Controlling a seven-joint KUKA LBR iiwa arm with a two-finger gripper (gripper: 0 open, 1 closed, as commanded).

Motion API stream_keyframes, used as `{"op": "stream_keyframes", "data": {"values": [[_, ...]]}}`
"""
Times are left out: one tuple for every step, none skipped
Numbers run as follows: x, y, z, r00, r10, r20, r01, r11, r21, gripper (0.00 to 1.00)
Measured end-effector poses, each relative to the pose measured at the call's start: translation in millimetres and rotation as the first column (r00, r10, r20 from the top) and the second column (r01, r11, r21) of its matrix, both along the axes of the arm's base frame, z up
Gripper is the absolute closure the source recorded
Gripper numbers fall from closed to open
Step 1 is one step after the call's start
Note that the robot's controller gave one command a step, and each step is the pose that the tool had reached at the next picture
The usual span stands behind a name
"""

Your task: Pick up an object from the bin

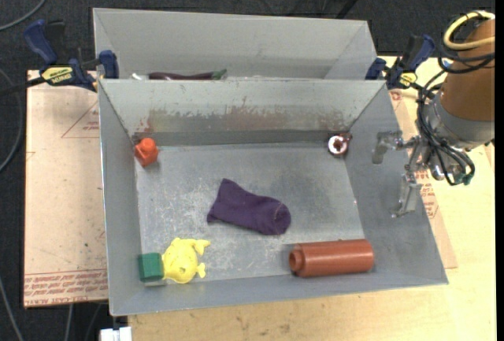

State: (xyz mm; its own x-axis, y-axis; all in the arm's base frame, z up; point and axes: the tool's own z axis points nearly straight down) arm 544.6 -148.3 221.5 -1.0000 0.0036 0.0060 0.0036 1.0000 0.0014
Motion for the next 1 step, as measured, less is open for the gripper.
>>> {"op": "stream_keyframes", "data": {"values": [[1.6,0.8,4.5,1.0,0.003,0.007,-0.003,1.0,-0.001,0.0]]}}
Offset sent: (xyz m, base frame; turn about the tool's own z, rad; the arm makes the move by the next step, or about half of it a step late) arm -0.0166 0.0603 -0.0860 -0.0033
